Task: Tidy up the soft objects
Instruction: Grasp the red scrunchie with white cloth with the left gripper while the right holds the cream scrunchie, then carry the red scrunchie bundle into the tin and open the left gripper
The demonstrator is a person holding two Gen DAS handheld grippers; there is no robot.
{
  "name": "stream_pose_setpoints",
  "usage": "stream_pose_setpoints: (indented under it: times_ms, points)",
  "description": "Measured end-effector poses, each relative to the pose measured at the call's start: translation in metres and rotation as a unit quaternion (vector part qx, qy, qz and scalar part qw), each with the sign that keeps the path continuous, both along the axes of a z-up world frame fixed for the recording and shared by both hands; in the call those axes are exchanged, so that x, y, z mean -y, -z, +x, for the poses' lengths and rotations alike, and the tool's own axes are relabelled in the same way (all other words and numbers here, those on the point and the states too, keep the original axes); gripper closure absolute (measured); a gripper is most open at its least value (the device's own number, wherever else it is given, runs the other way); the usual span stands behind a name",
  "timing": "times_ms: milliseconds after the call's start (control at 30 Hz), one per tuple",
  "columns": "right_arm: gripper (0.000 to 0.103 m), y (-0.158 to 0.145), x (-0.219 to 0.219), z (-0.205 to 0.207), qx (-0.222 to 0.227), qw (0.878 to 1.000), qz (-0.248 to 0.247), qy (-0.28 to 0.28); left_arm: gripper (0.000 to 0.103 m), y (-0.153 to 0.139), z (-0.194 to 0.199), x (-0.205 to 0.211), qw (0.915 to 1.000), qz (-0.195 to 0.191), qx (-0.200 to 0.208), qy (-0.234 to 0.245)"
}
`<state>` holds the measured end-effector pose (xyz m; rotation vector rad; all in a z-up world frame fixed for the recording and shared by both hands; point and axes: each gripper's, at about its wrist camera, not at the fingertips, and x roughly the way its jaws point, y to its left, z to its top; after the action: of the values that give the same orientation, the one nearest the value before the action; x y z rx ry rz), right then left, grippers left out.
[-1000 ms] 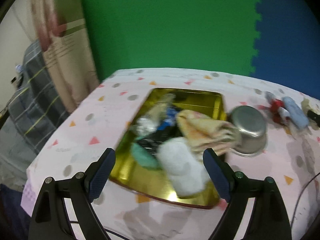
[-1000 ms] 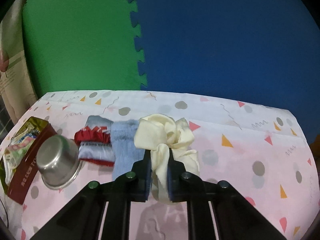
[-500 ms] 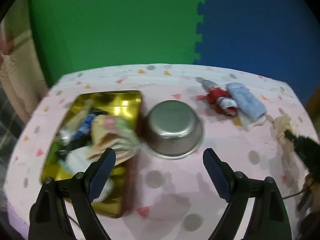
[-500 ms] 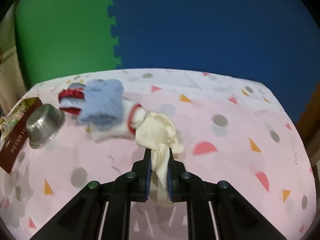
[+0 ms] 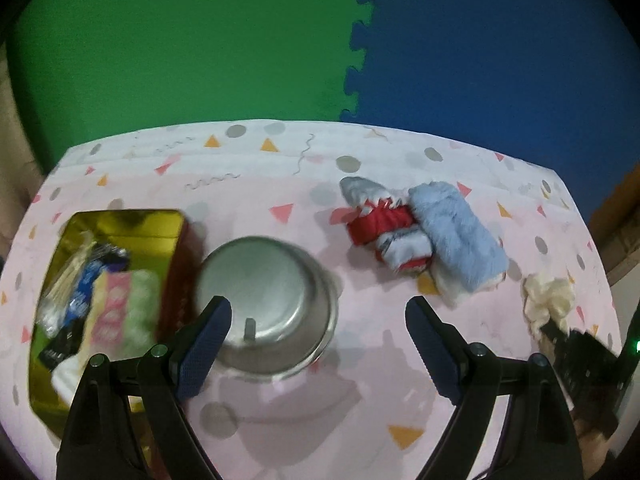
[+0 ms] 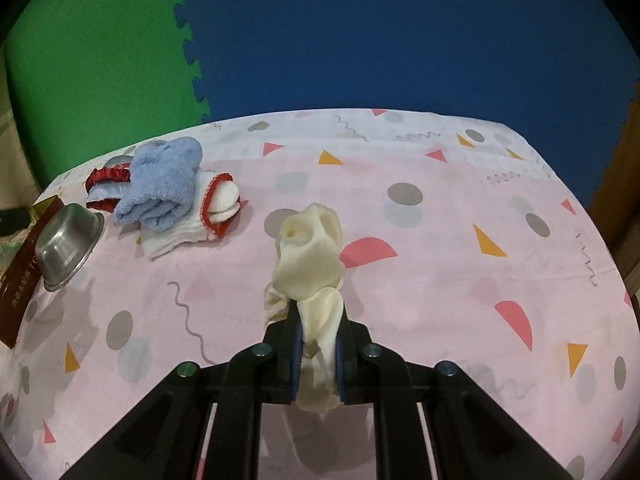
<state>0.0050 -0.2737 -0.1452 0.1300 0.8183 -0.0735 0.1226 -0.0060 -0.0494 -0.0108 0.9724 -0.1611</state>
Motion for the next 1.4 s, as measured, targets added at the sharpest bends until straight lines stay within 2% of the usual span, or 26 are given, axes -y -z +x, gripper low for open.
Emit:
stream_pose_setpoints:
  times_ms: [133,233,267,500,600,667,700,767,800,967,1400]
  points:
    - [0.09,0.003,0.004,0.003,-0.004,1.0,0.01,0.001,0.021,0.007,0.023,0.011,0.9999,-0.008,-0.01,0.011]
    - [0.09,0.003,0.005,0.003,-0.005,1.0,0.014,0.001,0.032,0.012,0.035,0.017,0.9996,-0.01,-0.016,0.021]
    - [0.09,0.004,0.005,0.003,-0.005,1.0,0.017,0.0,0.035,0.014,0.04,0.019,0.9993,-0.016,-0.023,0.025]
    - [0.09,0.005,0.01,0.004,-0.006,0.999,0.033,0.0,0.039,0.025,0.063,0.028,0.994,-0.086,-0.055,0.038]
    - [0.09,0.005,0.01,0.004,-0.006,0.999,0.034,-0.001,0.049,0.031,0.071,0.033,0.9922,-0.098,-0.064,0.043]
    - [0.09,0.006,0.01,0.004,-0.006,0.999,0.036,-0.001,0.066,0.035,0.076,0.038,0.9923,-0.092,-0.071,0.044]
    - [0.09,0.006,0.011,0.004,-0.006,0.999,0.037,-0.001,0.069,0.036,0.077,0.04,0.9921,-0.091,-0.072,0.047]
    - [0.09,0.006,0.011,0.004,-0.006,0.999,0.04,-0.001,0.084,0.039,0.078,0.043,0.9917,-0.091,-0.074,0.052]
    - [0.09,0.005,0.012,0.004,-0.006,0.999,0.041,-0.001,0.088,0.039,0.078,0.044,0.9915,-0.092,-0.074,0.055]
    - [0.09,0.006,0.014,0.004,-0.006,0.999,0.049,-0.001,0.092,0.032,0.067,0.044,0.994,-0.074,-0.052,0.062]
    - [0.09,0.006,0.014,0.004,-0.006,0.999,0.052,-0.001,0.092,-0.004,0.029,0.031,0.9971,-0.027,-0.014,0.069]
